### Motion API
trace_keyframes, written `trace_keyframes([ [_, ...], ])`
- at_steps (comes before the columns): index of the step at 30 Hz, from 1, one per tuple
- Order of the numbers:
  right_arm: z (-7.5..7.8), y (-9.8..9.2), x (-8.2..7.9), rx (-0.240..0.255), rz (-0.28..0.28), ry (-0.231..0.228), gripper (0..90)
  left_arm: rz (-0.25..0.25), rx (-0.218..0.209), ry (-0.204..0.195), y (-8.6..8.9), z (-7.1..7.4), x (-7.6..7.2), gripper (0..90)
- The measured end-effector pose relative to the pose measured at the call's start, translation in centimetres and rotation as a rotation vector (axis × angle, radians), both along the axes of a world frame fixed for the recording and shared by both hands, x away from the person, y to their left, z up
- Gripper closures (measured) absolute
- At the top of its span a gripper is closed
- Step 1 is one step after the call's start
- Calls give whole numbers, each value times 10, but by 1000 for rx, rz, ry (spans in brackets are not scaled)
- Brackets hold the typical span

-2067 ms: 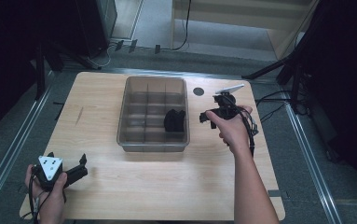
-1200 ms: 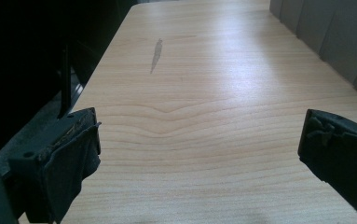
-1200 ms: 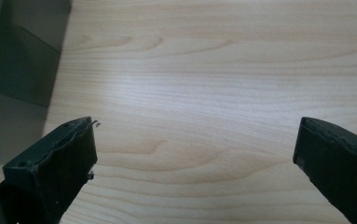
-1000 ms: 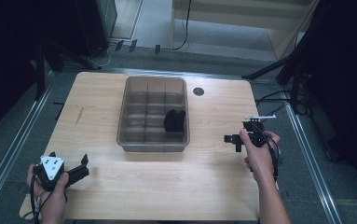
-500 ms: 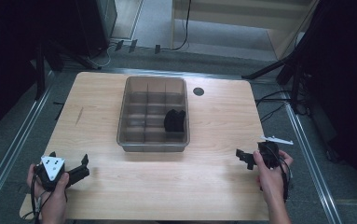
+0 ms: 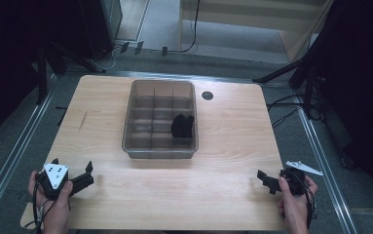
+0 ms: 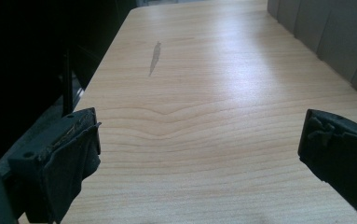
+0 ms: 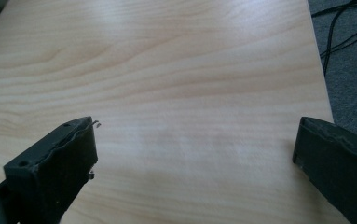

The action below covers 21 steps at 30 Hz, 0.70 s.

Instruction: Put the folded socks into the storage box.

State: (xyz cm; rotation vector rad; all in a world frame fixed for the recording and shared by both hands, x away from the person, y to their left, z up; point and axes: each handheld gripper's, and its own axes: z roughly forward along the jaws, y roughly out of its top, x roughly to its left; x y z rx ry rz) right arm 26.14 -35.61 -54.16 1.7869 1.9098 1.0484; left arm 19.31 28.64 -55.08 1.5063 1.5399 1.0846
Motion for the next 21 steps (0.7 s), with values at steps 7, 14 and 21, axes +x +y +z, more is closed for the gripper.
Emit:
trace_keyframes([
  [7, -5, -11, -19, 12, 10, -73, 13, 1, -36, -6, 4, 0, 0, 0],
  [14, -7, -7, -24, -40, 15, -155, 31, 4, -30, -46, 1, 0, -5, 0],
  [21, -5, -3, -27, -68, 20, -209, 41, -5, -47, -126, -2, -1, -11, 0],
])
